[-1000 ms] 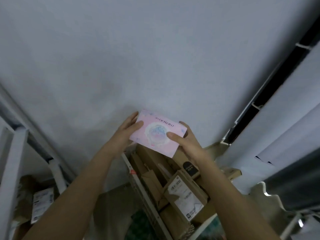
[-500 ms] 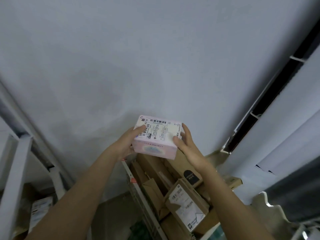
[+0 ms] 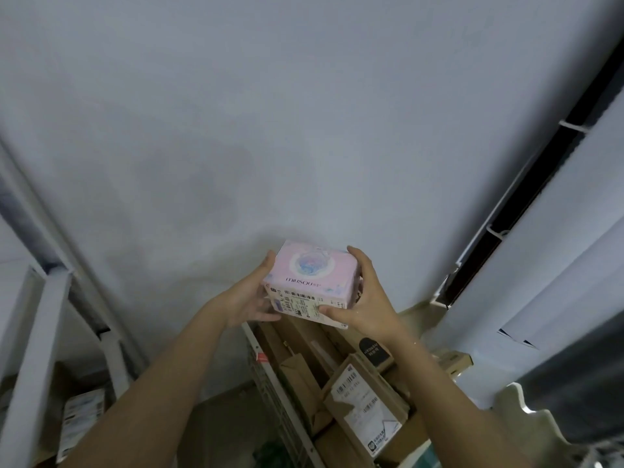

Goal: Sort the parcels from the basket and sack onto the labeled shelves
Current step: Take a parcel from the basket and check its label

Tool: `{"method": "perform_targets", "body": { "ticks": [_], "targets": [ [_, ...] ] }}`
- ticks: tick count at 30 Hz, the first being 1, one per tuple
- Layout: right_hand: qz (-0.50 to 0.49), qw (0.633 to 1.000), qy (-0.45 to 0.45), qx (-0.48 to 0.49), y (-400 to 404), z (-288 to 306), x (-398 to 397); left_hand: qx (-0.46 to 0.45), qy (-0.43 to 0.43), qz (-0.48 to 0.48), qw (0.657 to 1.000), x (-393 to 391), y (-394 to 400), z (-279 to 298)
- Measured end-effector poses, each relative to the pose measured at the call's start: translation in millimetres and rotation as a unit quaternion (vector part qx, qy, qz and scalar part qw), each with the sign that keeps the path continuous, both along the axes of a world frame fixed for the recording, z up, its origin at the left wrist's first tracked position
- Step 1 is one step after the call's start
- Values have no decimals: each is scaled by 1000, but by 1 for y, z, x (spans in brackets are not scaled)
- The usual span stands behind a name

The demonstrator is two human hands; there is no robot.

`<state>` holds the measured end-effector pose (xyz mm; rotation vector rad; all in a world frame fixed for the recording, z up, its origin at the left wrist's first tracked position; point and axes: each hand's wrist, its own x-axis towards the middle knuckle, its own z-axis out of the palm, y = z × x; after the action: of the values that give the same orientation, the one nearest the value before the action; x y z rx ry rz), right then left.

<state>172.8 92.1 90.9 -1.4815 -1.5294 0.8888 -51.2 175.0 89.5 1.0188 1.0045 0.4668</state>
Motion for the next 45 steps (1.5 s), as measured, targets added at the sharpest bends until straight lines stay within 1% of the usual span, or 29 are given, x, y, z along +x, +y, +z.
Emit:
{"method": "perform_targets", "body": {
  "ticks": [3,6,9,12,16,18,19,20,21,23,24,26,28,29,31,33,35,38,40,41,43,44,45],
  "targets": [
    [1,999,-24,29,-1,2,-2,-13,16,0,1000,1,-3,1],
    [2,999,-17,33,-4,4,-6,-17,7,27,999,2,-4,1],
    [-18,999,9,36,-8,8,-10,-29,-22,37,999,4,-6,-2],
    [-21,999,35,31,-9,13,-10,-66,-61,44,995,3,-9,-8],
    [-22,999,19,41,-8,19,-16,-103,-83,44,990,4,-17,-17],
    [-11,999,24,29,-8,17,-14,-104,-105,73,986,5,-18,-15],
    [2,1000,26,17,-8,16,-11,-87,-116,99,984,7,-18,-12],
    [14,1000,23,2,-8,14,-6,-51,-118,132,983,8,-15,-9],
    [24,999,14,-23,-8,13,-2,4,-104,165,981,10,-14,-5],
    [34,997,9,-70,-9,6,9,152,-29,190,969,12,-11,6],
    [40,995,7,-86,-10,4,10,234,14,179,955,12,-11,10],
    [43,994,4,-105,-9,3,10,379,108,118,911,10,-7,11],
    [39,995,-1,-96,-7,4,9,472,201,31,858,6,-6,7],
    [50,995,-10,-87,-5,8,6,506,231,-9,831,5,-7,5],
    [53,993,-46,-89,-2,9,2,547,245,-57,799,5,-9,2],
    [51,990,-94,-93,3,9,-1,576,230,-79,780,4,-11,-1],
    [65,988,-114,-86,6,9,-2,603,229,-101,757,3,-11,-3],
    [82,981,-170,-42,11,9,-3,654,242,-126,705,4,-8,-9],
    [92,971,-220,-8,11,9,-4,674,251,-123,684,7,-9,-11],
    [86,968,-234,8,11,7,-5,676,258,-115,681,9,-10,-12],
    [60,975,-214,20,9,6,-7,666,278,-90,686,16,-15,-13],
    [42,982,-184,9,7,6,-7,654,289,-73,695,22,-19,-12],
    [25,989,-147,-6,4,5,-6,630,297,-56,715,28,-23,-11]
  ]
}}
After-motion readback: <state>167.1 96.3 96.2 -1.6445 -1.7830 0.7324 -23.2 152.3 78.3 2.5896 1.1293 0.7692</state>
